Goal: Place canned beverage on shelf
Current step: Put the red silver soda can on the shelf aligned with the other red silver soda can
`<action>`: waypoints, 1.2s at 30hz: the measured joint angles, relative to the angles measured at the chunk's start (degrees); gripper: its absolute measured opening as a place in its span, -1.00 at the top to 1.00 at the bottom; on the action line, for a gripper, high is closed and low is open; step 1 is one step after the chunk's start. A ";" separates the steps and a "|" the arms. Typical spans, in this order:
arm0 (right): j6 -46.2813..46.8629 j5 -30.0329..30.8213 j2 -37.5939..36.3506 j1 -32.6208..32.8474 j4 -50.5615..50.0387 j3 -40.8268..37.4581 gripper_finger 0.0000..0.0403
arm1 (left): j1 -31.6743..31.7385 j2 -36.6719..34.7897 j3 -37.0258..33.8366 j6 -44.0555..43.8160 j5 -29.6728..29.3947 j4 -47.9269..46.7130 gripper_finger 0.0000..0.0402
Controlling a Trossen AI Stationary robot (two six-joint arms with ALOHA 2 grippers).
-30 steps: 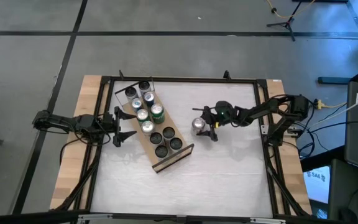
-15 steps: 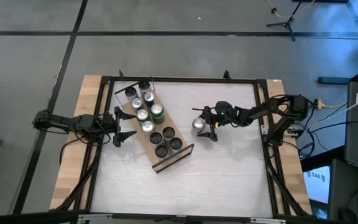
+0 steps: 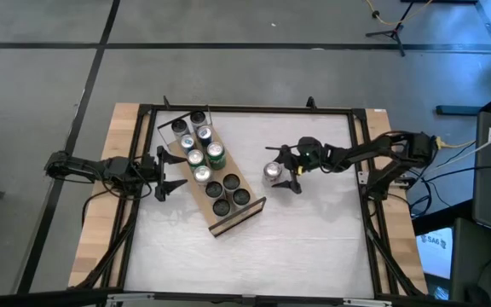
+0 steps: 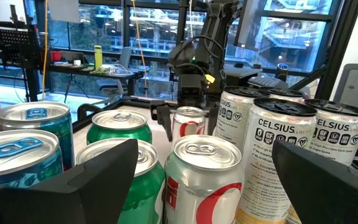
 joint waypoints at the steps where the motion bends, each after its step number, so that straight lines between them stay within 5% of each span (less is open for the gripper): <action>1: -0.03 0.02 -0.69 0.00 -0.88 0.00 -0.95 | 0.01 0.00 0.00 0.00 0.00 0.00 -0.80; 36: 2.90 5.10 -3.20 0.07 -2.35 -0.15 -0.95 | 0.01 0.01 0.00 0.00 0.00 0.00 -0.80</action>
